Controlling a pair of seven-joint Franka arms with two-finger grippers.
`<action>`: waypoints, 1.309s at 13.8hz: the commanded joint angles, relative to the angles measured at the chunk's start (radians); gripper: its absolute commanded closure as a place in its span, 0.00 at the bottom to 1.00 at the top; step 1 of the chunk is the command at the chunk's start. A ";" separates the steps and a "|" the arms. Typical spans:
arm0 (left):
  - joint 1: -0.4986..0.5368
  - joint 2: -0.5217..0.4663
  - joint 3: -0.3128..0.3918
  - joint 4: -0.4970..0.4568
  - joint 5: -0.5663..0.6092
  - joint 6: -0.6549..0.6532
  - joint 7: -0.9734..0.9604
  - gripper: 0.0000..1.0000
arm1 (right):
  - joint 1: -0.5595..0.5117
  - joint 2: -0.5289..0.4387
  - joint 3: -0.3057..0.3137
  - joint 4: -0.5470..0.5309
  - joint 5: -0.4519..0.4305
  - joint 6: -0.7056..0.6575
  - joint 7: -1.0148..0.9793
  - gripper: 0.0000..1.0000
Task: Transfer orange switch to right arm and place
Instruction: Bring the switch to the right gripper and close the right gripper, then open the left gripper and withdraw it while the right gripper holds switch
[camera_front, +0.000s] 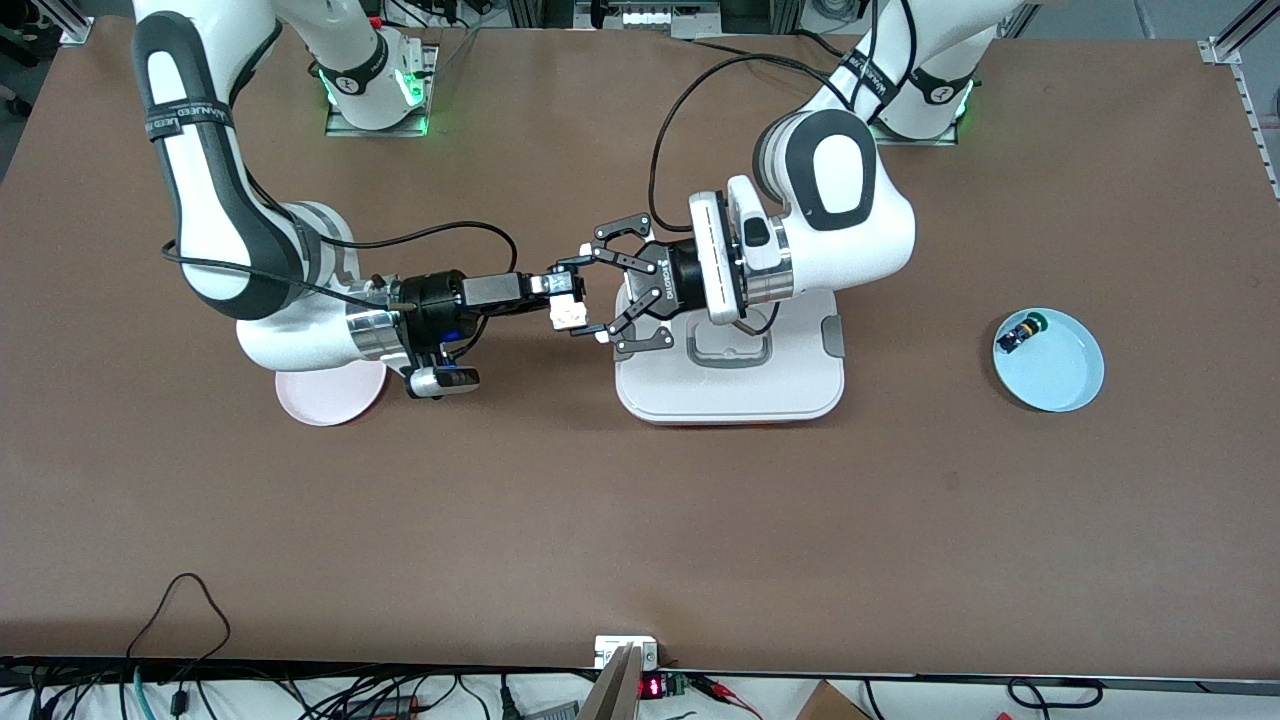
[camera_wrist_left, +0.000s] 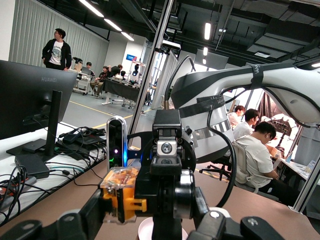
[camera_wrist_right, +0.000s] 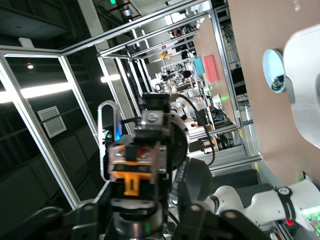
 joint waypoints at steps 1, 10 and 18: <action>-0.011 0.017 0.001 0.035 -0.033 0.012 0.004 1.00 | 0.005 0.017 0.000 0.009 0.052 0.007 -0.048 0.80; -0.010 0.013 0.001 0.034 -0.060 0.012 -0.019 0.03 | 0.010 0.019 0.000 0.009 0.065 0.007 -0.052 0.82; 0.163 -0.077 0.004 -0.067 -0.036 -0.024 -0.025 0.00 | 0.005 0.017 -0.002 0.009 0.060 0.006 -0.071 0.82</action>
